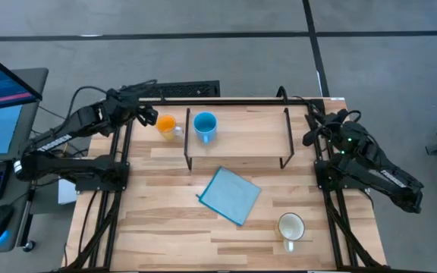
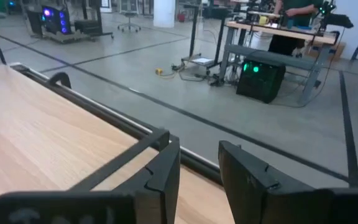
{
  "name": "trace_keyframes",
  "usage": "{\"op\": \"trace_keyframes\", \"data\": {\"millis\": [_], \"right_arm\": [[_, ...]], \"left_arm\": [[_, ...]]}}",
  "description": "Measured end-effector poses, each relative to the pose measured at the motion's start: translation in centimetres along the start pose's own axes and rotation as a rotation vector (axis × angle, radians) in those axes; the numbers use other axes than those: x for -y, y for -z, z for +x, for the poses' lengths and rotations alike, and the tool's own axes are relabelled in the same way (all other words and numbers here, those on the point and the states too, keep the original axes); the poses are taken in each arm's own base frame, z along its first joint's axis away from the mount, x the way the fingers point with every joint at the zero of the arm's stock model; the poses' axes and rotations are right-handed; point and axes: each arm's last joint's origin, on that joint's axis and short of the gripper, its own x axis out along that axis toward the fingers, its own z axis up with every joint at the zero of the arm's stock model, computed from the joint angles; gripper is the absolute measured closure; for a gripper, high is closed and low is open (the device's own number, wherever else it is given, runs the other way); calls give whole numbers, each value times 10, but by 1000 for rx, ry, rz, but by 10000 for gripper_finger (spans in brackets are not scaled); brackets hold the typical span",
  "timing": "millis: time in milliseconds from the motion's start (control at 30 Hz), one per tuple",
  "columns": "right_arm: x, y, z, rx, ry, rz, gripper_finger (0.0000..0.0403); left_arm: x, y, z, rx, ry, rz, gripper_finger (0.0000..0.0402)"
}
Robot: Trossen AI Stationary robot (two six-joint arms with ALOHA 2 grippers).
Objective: Stack small to large cups/mugs on shelf
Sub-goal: Put the yellow mug on the shelf
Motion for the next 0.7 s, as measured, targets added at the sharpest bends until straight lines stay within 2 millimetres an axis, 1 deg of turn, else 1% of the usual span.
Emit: {"op": "trace_keyframes", "data": {"millis": [167,267,333,400,467,567,700], "right_arm": [[1,-4,-3,0,0,9,269],[1,-4,-3,0,0,29,269],[1,-4,-3,0,0,71,269],[1,-4,-3,0,0,150,269],[2,-4,-3,0,0,212,269],[1,-4,-3,1,-3,228,269],[1,-4,-3,3,-11,233,269]], "left_arm": [[5,24,18,8,-3,-9,129],[5,33,28,25,-6,-16,129],[4,36,34,21,3,-28,129],[1,39,40,-5,12,-27,129],[0,39,44,-5,42,-25,129],[-1,40,49,15,71,-1,129],[-1,39,53,61,67,6,129]]}}
